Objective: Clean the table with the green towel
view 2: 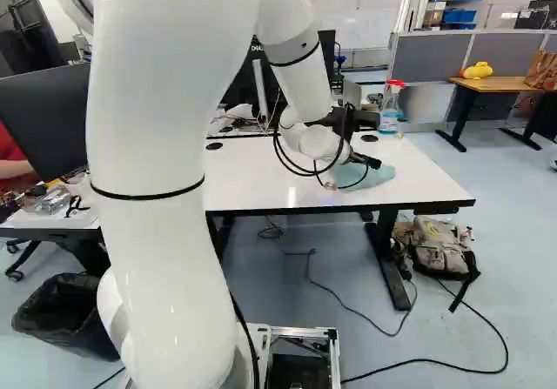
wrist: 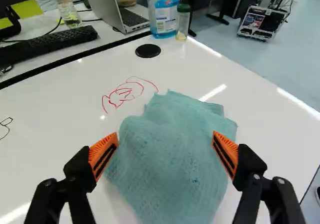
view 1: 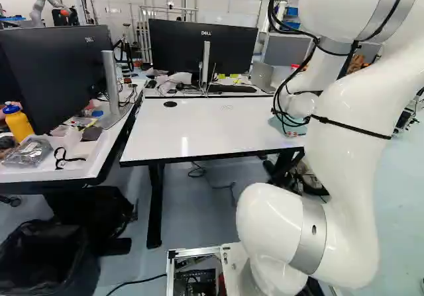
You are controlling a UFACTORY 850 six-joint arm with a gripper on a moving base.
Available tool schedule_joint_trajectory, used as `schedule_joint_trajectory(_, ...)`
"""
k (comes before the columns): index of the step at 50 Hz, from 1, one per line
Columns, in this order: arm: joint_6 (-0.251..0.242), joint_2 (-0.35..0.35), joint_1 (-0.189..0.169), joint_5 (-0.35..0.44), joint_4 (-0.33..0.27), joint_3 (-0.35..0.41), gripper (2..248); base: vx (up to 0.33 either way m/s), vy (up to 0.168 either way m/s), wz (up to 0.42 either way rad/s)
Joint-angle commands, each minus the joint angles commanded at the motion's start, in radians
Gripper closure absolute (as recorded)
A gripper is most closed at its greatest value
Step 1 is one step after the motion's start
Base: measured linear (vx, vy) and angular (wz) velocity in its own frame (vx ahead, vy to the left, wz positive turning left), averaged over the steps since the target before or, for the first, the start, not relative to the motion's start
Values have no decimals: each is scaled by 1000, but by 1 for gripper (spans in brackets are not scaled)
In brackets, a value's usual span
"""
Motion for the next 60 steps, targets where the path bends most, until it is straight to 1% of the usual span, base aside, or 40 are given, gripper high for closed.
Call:
schedule_joint_trajectory(13, 0, 0, 0, -71, 0, 0, 3, 0, 0, 0)
schedule_joint_trajectory(32, 0, 0, 0, -71, 0, 0, 3, 0, 0, 0)
schedule_joint_trajectory(33, 0, 0, 0, -71, 0, 0, 27, 0, 0, 0)
schedule_joint_trajectory(38, 0, 0, 0, -71, 0, 0, 27, 0, 0, 0)
schedule_joint_trajectory(39, 0, 0, 0, -71, 0, 0, 65, 0, 0, 0)
schedule_joint_trajectory(43, 0, 0, 0, -71, 0, 0, 65, 0, 0, 0)
schedule_joint_trajectory(44, 0, 0, 0, -71, 0, 0, 104, 0, 0, 0)
schedule_joint_trajectory(48, 0, 0, 0, -71, 0, 0, 104, 0, 0, 0)
schedule_joint_trajectory(49, 0, 0, 0, -71, 0, 0, 142, 0, 0, 0)
schedule_joint_trajectory(53, 0, 0, 0, -71, 0, 0, 142, 0, 0, 0)
schedule_joint_trajectory(54, 0, 0, 0, -71, 0, 0, 179, 0, 0, 0)
schedule_joint_trajectory(59, 0, 0, 0, -71, 0, 0, 179, 0, 0, 0)
schedule_joint_trajectory(60, 0, 0, 0, -71, 0, 0, 208, 0, 0, 0)
